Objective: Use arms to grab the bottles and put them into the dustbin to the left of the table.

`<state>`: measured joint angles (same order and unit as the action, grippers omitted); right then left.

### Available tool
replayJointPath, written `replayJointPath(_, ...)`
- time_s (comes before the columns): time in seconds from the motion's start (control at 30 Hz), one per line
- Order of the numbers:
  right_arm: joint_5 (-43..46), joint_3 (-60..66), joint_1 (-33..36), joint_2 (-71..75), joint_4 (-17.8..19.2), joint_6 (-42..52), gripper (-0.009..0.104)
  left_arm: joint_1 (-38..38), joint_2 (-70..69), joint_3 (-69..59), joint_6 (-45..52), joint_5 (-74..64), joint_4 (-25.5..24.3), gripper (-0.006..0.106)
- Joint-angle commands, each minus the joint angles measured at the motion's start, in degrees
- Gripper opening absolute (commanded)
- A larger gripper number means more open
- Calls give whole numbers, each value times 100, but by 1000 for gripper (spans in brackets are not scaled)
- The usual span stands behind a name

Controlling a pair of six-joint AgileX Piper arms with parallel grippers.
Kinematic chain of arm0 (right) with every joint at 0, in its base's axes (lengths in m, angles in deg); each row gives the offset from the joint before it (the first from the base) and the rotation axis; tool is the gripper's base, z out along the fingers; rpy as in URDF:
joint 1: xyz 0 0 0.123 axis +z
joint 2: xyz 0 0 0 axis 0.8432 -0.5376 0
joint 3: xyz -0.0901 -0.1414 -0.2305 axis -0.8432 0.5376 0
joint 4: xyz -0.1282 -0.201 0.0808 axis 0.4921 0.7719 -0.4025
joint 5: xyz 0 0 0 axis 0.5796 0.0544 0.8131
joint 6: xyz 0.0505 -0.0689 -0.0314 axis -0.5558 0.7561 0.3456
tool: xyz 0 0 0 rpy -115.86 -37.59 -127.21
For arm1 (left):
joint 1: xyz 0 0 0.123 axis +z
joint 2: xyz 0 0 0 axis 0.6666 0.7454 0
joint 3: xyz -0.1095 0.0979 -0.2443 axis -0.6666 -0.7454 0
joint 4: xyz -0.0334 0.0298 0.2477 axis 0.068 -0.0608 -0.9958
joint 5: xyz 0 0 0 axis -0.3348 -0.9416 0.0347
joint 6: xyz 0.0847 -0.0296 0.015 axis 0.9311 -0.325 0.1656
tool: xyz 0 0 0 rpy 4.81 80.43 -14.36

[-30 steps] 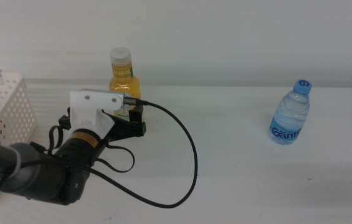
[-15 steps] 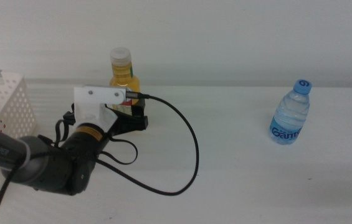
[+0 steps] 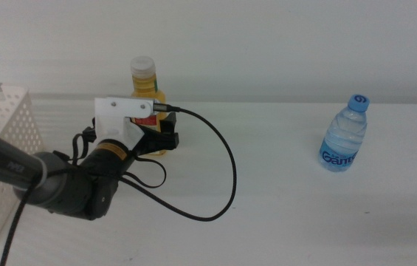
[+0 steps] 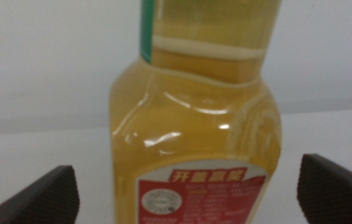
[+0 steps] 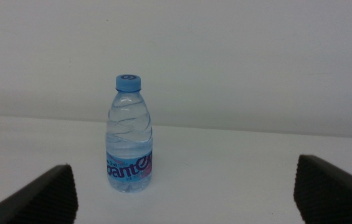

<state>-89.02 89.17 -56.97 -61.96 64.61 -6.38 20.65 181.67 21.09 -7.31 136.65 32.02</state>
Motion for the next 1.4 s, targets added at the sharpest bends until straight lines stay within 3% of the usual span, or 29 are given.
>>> replayJointPath(0.0, 66, 257, -47, 234, 21, 12, 93, 22, 110, 116, -121, -56, -48, 94)
replayJointPath(0.43, 66, 257, -47, 234, 21, 12, 93, 22, 736, 715, -81, -37, -12, 94)
replayJointPath(0.83, 66, 257, -47, 226, 21, 12, 93, 59, 1083, 1120, 157, 20, 253, 94)
replayJointPath(0.93, 66, 257, -47, 226, 21, 12, 93, 64, 1083, 1131, 167, 111, 535, 90)
replayJointPath(1.03, 66, 257, -47, 226, 21, 12, 93, 73, 1083, 1131, 273, 198, 692, 74)
replayJointPath(1.3, 66, 257, -47, 226, 21, 12, 93, 167, 1083, 1065, 300, 570, 530, 2)
replayJointPath(1.37, 66, 257, -47, 226, 21, 12, 93, 167, 887, 885, 300, 582, 530, -2)
